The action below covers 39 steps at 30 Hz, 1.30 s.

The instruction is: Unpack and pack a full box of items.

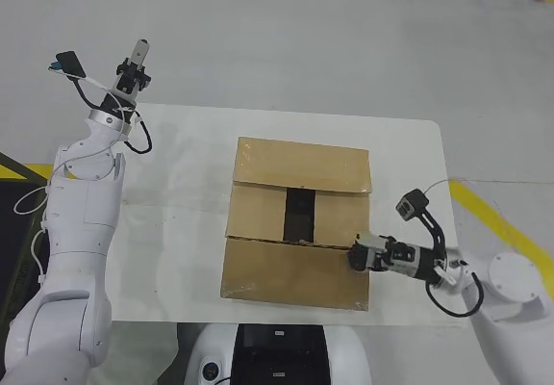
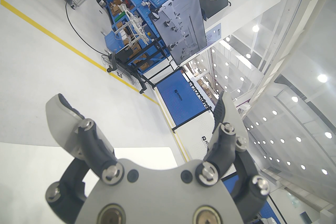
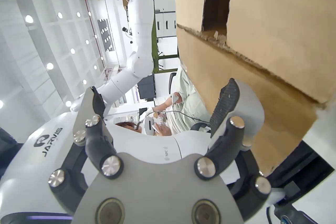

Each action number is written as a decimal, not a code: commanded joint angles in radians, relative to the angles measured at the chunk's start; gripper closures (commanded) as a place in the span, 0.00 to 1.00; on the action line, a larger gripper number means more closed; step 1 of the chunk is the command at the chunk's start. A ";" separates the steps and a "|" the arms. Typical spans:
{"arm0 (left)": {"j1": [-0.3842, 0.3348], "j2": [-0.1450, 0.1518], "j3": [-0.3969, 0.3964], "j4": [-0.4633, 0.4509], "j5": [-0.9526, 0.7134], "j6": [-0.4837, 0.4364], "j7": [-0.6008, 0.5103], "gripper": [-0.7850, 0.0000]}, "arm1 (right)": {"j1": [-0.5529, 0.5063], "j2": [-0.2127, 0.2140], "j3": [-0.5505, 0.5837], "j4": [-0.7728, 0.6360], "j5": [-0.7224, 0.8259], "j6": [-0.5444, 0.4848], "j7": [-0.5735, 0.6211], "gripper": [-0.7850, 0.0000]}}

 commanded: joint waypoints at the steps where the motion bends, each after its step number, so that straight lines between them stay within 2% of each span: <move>1: 0.000 0.000 0.000 0.000 0.000 0.000 0.000 0.00 | 0.031 -0.002 -0.010 0.023 0.012 0.018 -0.029 0.00; 12: 0.000 0.000 0.000 0.000 0.000 0.000 0.000 0.00 | 0.162 -0.011 -0.074 0.141 -0.013 0.042 -0.168 0.00; 27: 0.000 0.000 0.000 0.000 0.000 0.000 0.000 0.00 | 0.309 -0.027 -0.148 0.277 0.030 0.059 -0.233 0.00; 39: 0.000 0.000 0.000 0.000 0.000 0.000 0.000 0.00 | 0.383 -0.034 -0.156 0.285 0.069 0.039 -0.255 0.00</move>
